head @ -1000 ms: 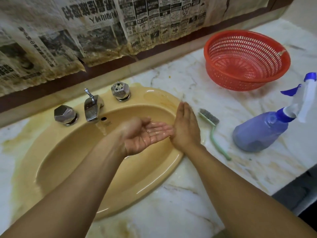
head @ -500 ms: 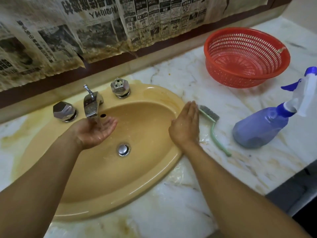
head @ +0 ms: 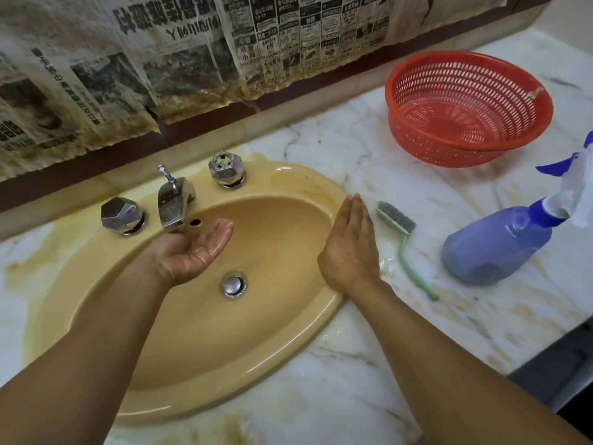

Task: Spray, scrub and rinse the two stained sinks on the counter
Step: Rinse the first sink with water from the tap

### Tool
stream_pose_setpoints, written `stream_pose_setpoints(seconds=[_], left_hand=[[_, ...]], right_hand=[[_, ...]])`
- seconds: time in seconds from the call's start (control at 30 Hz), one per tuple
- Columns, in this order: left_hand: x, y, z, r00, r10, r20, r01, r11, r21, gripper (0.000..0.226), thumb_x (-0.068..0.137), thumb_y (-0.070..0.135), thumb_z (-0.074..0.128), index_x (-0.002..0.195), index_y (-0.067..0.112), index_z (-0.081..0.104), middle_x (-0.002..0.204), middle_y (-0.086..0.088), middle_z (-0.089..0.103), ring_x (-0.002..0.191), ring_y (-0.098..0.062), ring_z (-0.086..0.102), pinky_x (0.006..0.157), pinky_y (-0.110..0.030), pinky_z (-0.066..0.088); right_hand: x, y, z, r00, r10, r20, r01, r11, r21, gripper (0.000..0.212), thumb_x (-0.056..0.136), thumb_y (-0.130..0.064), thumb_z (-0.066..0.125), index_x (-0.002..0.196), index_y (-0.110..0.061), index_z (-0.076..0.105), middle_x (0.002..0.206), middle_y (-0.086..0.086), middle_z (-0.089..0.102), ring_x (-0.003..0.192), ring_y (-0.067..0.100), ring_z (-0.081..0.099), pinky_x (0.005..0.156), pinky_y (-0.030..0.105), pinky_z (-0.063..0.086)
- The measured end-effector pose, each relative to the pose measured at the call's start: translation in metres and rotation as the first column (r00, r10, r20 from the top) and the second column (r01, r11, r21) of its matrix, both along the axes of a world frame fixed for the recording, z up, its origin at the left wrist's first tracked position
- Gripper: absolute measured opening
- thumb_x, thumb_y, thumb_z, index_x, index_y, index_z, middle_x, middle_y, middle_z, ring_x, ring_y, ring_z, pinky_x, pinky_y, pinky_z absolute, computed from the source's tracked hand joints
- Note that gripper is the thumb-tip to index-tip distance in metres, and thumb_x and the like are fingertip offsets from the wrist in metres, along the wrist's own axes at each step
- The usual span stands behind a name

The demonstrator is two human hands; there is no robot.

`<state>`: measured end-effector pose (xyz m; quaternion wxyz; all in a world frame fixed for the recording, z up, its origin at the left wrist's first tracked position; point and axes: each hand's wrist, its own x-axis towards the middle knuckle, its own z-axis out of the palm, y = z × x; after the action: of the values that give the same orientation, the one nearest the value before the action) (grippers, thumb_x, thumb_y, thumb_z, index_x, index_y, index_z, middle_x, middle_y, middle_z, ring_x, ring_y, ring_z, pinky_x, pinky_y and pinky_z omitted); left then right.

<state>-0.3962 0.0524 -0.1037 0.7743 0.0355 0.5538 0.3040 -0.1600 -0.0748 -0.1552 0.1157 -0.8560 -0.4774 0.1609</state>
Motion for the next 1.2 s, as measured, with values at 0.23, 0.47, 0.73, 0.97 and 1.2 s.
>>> stream_pose_setpoints(seconds=[0.23, 0.47, 0.73, 0.97, 1.2], left_hand=[[0.102, -0.023, 0.025, 0.96, -0.203, 0.194, 0.179, 0.975, 0.132, 0.05, 0.113, 0.023, 0.029, 0.136, -0.018, 0.048, 0.143, -0.035, 0.052, 0.139, -0.046, 0.047, 0.111, -0.054, 0.039], [0.076, -0.014, 0.022, 0.987, -0.082, 0.136, 0.063, 0.989, 0.136, 0.049, 0.112, 0.025, 0.03, 0.14, -0.01, 0.049, 0.147, -0.028, 0.053, 0.142, -0.038, 0.047, 0.116, -0.047, 0.038], [-0.034, -0.023, -0.014, 0.986, 0.16, 0.054, -0.162, 0.986, 0.044, 0.043, 0.11, 0.022, 0.031, 0.141, 0.0, 0.051, 0.13, -0.019, 0.069, 0.121, -0.035, 0.066, 0.095, -0.045, 0.056], [-0.009, -0.001, -0.01, 0.988, 0.052, 0.144, -0.069, 0.991, 0.113, 0.112, 0.008, -0.018, 0.096, 0.115, -0.006, 0.068, 0.116, -0.018, 0.074, 0.1, -0.036, 0.076, 0.078, -0.048, 0.064], [0.033, -0.009, -0.01, 0.994, 0.089, 0.056, -0.088, 0.996, -0.025, 0.042, 0.113, 0.018, 0.03, 0.13, -0.007, 0.06, 0.121, -0.024, 0.072, 0.1, -0.039, 0.073, 0.084, -0.048, 0.062]], right_hand=[[0.029, 0.049, 0.004, 0.953, 0.274, 0.13, -0.28, 0.96, 0.029, 0.074, 0.104, -0.025, 0.039, 0.161, -0.002, -0.002, 0.17, 0.018, -0.002, 0.158, 0.031, 0.0, 0.128, 0.041, 0.005], [0.034, 0.059, 0.004, 0.887, 0.42, 0.191, -0.429, 0.903, 0.006, 0.074, 0.105, -0.032, 0.039, 0.163, -0.01, -0.001, 0.17, 0.007, -0.014, 0.157, 0.021, -0.011, 0.128, 0.044, 0.006], [0.04, 0.069, 0.005, 0.871, 0.452, 0.191, -0.453, 0.891, -0.037, 0.076, 0.106, -0.042, 0.037, 0.163, -0.015, -0.005, 0.169, 0.0, -0.022, 0.155, 0.015, -0.019, 0.128, 0.046, 0.004], [0.033, 0.074, 0.004, 0.889, 0.411, 0.203, -0.424, 0.905, 0.024, 0.075, 0.106, -0.05, 0.034, 0.164, -0.014, 0.002, 0.172, 0.002, -0.008, 0.158, 0.018, -0.003, 0.127, 0.038, 0.01], [0.034, 0.013, -0.004, 0.939, -0.009, -0.343, 0.169, 0.882, 0.44, 0.044, 0.109, -0.023, 0.043, 0.151, -0.012, 0.049, 0.157, 0.004, 0.046, 0.145, 0.017, 0.041, 0.113, 0.016, 0.022]])
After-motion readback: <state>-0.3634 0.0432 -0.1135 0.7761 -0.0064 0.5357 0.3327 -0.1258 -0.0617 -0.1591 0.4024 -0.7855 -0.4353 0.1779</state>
